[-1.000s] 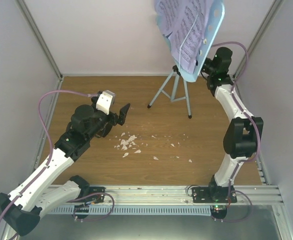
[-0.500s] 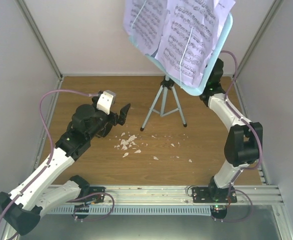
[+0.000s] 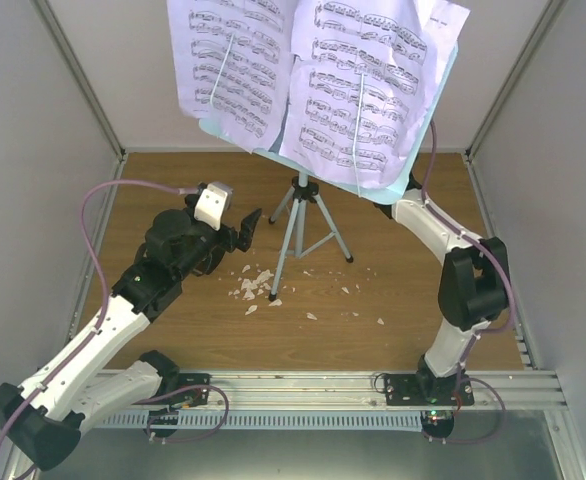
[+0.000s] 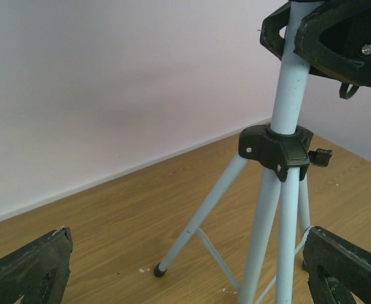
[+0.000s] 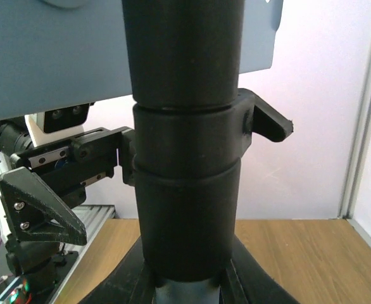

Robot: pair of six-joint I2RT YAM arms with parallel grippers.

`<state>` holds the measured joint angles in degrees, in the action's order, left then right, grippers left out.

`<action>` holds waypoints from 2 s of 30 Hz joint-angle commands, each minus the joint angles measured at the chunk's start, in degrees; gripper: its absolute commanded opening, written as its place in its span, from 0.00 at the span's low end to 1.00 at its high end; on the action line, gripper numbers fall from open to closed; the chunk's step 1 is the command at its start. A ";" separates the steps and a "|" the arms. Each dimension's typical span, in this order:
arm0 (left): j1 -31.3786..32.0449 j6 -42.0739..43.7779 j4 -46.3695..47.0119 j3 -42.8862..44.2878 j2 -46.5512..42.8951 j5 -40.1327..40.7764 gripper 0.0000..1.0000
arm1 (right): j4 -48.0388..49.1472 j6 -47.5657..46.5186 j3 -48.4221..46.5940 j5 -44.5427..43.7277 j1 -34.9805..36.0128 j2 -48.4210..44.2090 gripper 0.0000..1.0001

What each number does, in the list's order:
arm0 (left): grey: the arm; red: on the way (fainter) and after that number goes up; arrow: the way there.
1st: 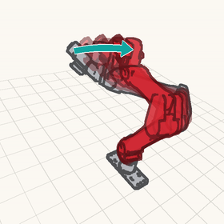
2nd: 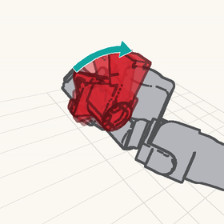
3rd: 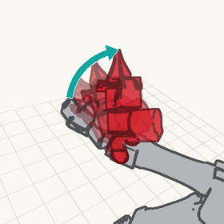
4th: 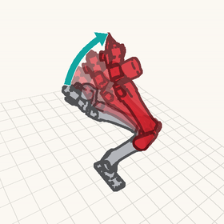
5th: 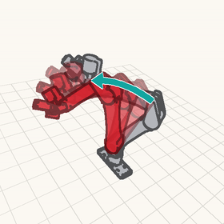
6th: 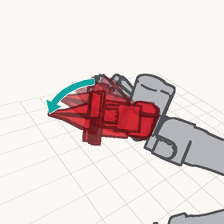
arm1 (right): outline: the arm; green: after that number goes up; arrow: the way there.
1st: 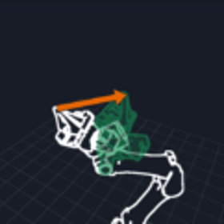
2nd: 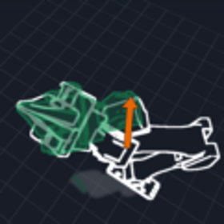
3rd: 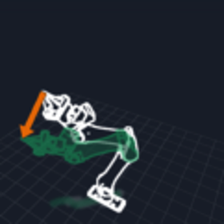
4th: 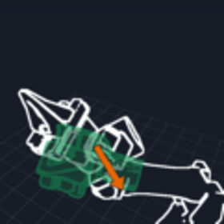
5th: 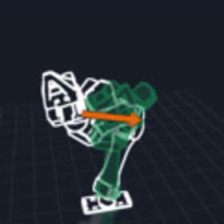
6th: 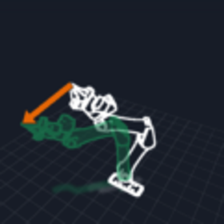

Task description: Pack up the instrument practice props

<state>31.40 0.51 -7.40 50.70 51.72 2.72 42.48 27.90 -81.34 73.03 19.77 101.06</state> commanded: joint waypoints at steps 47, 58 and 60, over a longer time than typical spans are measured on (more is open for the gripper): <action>0.86 -20.36 16.77 -10.02 2.41 -25.23 0.75 | -20.40 -9.62 55.23 -45.14 -4.69 -44.25 0.86; 0.86 -16.66 22.43 -11.89 12.57 -27.21 0.70 | -14.80 -9.93 57.78 -52.71 -0.77 -32.88 0.82; 0.86 -16.66 22.55 -11.84 13.74 -27.90 0.67 | -14.12 -9.72 56.88 -53.00 -0.69 -30.07 0.77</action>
<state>31.88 -17.28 10.13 38.65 63.75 -24.08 24.97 17.85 -23.14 22.79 18.44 66.59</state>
